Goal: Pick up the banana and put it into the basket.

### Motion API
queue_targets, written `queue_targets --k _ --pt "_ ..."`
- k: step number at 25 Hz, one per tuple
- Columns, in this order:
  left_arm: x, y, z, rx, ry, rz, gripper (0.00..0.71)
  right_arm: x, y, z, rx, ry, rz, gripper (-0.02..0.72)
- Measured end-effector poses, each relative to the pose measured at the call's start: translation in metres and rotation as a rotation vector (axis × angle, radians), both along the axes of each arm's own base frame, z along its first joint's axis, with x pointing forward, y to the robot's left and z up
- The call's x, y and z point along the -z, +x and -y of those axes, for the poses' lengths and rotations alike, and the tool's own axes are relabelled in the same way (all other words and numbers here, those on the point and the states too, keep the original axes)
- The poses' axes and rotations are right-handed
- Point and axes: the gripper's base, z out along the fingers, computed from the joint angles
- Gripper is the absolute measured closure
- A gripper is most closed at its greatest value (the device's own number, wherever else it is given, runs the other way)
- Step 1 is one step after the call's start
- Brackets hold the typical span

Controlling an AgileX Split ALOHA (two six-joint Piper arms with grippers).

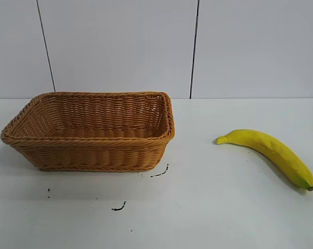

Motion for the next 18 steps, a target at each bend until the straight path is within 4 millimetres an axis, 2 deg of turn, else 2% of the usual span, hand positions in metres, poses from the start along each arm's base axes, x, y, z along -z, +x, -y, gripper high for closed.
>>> queue_targets --k 11,14,18 --pt "0.0 0.0 0.0 0.0 0.0 0.0 0.015 -0.001 0.0 0.0 0.0 0.0 0.004 0.067" --pt "0.0 0.0 0.0 0.0 0.0 0.0 0.015 -0.01 0.005 0.0 0.0 -0.001 -0.023 0.038" --pt "0.0 0.0 0.0 0.0 0.0 0.0 0.015 -0.035 0.031 -0.001 0.001 -0.003 -0.112 0.014"
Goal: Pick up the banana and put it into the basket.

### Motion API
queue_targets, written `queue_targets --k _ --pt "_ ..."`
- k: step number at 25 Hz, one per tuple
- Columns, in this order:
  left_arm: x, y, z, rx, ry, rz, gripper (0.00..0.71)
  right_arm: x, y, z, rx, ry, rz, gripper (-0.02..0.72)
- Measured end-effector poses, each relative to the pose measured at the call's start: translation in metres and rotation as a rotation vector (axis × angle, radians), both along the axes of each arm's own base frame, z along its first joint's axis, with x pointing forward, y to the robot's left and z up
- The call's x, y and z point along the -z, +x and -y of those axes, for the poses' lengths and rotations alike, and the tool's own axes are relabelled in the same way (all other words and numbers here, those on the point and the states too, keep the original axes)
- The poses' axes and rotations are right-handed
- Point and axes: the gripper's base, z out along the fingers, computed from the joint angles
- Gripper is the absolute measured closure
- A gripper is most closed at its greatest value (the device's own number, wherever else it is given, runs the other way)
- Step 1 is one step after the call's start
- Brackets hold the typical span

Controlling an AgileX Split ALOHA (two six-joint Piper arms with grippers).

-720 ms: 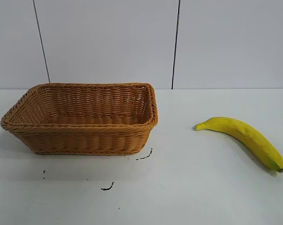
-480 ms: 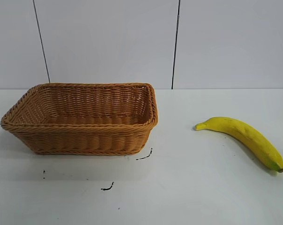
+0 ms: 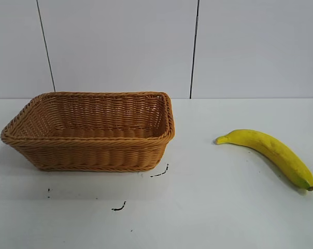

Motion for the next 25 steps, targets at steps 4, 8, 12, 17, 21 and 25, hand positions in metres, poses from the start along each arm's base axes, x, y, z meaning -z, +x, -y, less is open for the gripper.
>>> queue_targets --k 4,8,12,17,21,25 --pt "0.0 0.0 0.0 0.0 0.0 0.0 0.015 -0.027 0.042 -0.001 0.001 0.0 -0.115 0.014" --pt "0.0 0.0 0.0 0.0 0.0 0.0 0.015 -0.044 0.096 -0.002 0.007 0.005 -0.241 0.014" --pt "0.0 0.0 0.0 0.0 0.0 0.0 0.015 -0.048 0.156 -0.004 0.01 0.004 -0.374 0.014" --pt "0.0 0.0 0.0 0.0 0.0 0.0 0.015 -0.034 0.228 -0.005 -0.02 -0.029 -0.548 0.014" --pt "0.0 0.0 0.0 0.0 0.0 0.0 0.015 -0.018 0.276 -0.006 -0.049 -0.054 -0.645 0.014" --pt "0.0 0.0 0.0 0.0 0.0 0.0 0.015 0.009 0.32 -0.007 -0.092 -0.086 -0.717 0.014"
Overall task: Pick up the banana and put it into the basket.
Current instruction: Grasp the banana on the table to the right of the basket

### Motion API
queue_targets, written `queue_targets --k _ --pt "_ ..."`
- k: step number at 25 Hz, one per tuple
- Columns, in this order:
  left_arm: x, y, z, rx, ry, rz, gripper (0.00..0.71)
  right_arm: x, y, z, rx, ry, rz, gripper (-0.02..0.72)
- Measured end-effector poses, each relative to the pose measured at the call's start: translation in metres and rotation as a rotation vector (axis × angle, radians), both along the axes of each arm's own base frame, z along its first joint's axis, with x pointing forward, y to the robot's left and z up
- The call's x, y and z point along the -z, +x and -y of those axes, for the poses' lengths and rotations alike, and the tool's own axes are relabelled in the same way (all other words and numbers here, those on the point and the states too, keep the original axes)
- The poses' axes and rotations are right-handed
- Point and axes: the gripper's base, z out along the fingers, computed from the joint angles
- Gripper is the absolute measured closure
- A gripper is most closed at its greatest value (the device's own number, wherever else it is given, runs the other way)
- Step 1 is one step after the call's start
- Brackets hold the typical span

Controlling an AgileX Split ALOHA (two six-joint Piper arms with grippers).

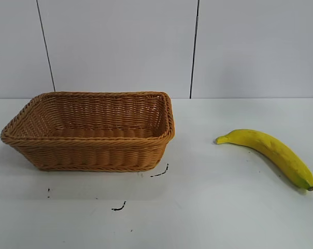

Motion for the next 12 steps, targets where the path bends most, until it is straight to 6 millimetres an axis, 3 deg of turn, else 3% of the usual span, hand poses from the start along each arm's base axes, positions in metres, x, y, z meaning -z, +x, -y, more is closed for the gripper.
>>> queue_targets --k 6,12 --pt "0.0 0.0 0.0 0.0 0.0 0.0 0.015 0.038 0.042 -0.001 -0.09 -0.024 -0.066 0.014" --pt "0.0 0.0 0.0 0.0 0.0 0.0 0.015 0.05 0.051 -0.016 -0.212 -0.048 -0.061 0.014"
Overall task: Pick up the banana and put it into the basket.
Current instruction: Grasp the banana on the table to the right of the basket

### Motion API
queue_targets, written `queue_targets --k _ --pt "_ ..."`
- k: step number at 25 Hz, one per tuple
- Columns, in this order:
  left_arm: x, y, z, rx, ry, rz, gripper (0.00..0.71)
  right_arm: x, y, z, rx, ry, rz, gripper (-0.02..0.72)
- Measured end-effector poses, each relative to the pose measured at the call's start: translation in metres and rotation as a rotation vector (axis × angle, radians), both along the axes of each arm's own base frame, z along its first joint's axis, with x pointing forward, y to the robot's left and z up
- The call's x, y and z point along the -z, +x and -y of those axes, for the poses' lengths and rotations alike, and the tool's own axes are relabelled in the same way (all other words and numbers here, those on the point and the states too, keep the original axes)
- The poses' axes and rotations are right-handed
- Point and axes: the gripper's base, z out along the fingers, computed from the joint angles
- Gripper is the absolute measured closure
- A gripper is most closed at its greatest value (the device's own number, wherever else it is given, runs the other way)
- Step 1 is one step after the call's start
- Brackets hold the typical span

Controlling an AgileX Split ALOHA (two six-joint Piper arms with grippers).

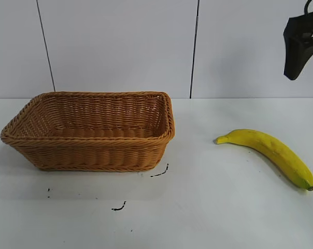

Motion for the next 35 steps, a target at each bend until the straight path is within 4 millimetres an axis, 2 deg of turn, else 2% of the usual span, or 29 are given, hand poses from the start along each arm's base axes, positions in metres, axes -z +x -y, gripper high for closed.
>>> queue_targets --k 3,5,12,16,30,35 --pt "0.0 0.0 0.0 0.0 0.0 0.0 0.015 0.0 -0.001 -0.015 -0.05 0.001 0.001 0.014" --pt "0.0 0.0 0.0 0.0 0.0 0.0 0.015 0.001 -0.001 -0.017 -0.053 0.006 0.0 0.014" --pt "0.0 0.0 0.0 0.0 0.0 0.0 0.015 0.002 0.0 -0.005 -0.007 -0.006 -0.003 0.014" --pt "0.0 0.0 0.0 0.0 0.0 0.0 0.015 0.011 0.003 -0.005 -0.004 -0.006 -0.025 0.014" --pt "0.0 0.0 0.0 0.0 0.0 0.0 0.015 0.105 0.028 -0.006 0.012 -0.01 -0.168 0.014" --pt "0.0 0.0 0.0 0.0 0.0 0.0 0.015 0.128 0.032 -0.007 0.017 -0.011 -0.178 0.014"
